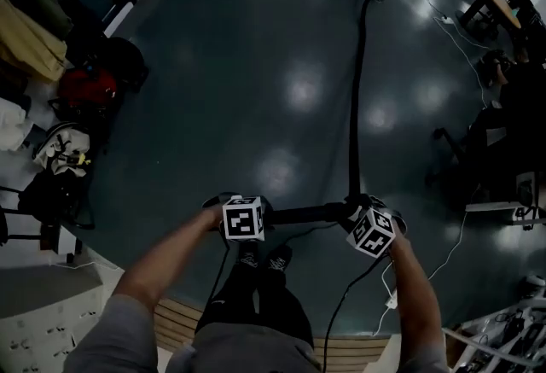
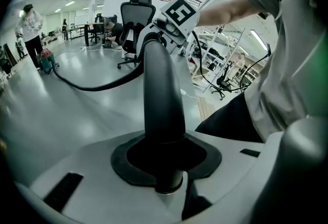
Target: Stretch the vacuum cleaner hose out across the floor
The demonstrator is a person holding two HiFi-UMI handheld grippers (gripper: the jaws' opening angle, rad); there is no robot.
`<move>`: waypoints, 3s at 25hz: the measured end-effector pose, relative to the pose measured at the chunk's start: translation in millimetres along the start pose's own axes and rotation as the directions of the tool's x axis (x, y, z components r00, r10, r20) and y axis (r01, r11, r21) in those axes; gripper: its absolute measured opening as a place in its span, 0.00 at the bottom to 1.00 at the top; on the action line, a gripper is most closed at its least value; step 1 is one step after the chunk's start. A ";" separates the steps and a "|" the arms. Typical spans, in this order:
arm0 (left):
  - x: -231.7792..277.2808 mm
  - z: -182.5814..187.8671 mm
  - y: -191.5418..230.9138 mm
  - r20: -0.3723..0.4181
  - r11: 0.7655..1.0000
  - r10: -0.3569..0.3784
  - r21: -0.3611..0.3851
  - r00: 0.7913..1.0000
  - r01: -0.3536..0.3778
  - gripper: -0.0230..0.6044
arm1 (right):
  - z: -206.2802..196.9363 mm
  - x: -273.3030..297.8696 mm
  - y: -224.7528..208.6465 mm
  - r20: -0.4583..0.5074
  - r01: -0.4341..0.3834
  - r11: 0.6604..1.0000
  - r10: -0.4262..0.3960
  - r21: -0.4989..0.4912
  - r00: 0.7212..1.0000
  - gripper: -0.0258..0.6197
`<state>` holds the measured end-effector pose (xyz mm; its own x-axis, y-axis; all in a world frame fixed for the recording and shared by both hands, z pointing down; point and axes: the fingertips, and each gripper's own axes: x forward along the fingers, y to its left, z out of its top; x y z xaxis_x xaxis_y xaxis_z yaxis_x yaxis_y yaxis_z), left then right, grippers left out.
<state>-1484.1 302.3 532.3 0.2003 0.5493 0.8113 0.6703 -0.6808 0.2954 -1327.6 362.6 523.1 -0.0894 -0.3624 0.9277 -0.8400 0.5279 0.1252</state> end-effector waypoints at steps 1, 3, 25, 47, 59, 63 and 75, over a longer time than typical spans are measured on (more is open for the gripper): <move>8.8 -10.9 3.2 -0.005 1.000 0.005 -0.011 1.000 -0.005 0.23 | -0.3 15.3 2.4 -0.011 -0.011 1.000 0.011 -0.004 1.000 0.35; 26.9 -38.0 9.9 -0.020 1.000 0.015 -0.027 1.000 -0.015 0.23 | 0.5 49.3 11.7 -0.028 -0.032 0.999 0.032 -0.007 0.999 0.35; 253.5 -237.1 60.0 -0.228 0.984 0.133 -0.086 0.965 -0.155 0.23 | -79.1 345.0 112.2 0.039 -0.144 0.989 0.143 0.018 0.989 0.36; 407.7 -257.9 41.1 -0.258 0.944 0.308 -0.041 0.916 -0.328 0.23 | -198.1 470.5 198.6 0.048 -0.286 0.927 0.306 -0.243 0.951 0.35; 490.5 -271.9 5.1 -0.332 0.898 0.431 0.068 0.839 -0.434 0.23 | -253.2 527.1 254.8 0.070 -0.260 0.864 0.319 -0.431 0.945 0.36; 510.0 -281.9 -13.2 -0.364 0.895 0.438 0.090 0.822 -0.437 0.23 | -260.6 528.2 264.4 0.107 -0.228 0.869 0.303 -0.440 0.947 0.38; 532.5 -280.4 -37.9 -0.385 0.899 0.425 0.077 0.819 -0.431 0.23 | -241.9 458.0 302.0 0.120 -0.389 0.810 0.482 -0.439 0.868 0.39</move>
<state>-1603.2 484.8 1094.6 0.1739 -0.0264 0.9844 0.5713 -0.8115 -0.1227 -1492.8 541.8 1070.8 -0.5463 -0.1524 0.8236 -0.4108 0.9056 -0.1049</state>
